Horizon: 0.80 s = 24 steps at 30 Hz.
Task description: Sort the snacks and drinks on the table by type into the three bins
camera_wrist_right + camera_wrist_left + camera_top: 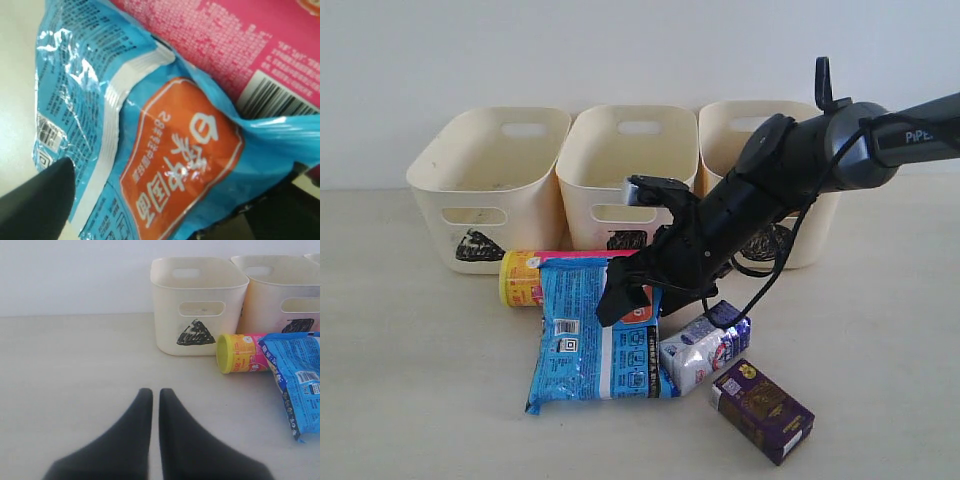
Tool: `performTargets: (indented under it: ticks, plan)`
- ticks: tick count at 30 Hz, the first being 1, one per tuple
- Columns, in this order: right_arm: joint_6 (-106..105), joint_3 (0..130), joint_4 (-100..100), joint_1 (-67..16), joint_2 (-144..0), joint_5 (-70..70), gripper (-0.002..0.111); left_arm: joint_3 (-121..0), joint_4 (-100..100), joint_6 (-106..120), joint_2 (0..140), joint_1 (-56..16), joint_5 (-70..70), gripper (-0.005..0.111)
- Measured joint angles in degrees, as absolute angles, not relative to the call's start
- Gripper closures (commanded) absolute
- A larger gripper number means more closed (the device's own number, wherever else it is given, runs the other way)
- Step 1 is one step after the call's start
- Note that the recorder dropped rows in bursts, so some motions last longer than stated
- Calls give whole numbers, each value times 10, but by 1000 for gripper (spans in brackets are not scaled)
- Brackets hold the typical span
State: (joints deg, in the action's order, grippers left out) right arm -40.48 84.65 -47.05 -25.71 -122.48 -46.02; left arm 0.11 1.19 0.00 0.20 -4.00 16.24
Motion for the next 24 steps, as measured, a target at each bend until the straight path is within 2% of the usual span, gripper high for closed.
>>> performTargets:
  ticks: [24]
  plan:
    - [-435,846,-470,-257,-1226,-460,29,1,12,0,2,-40,162,103]
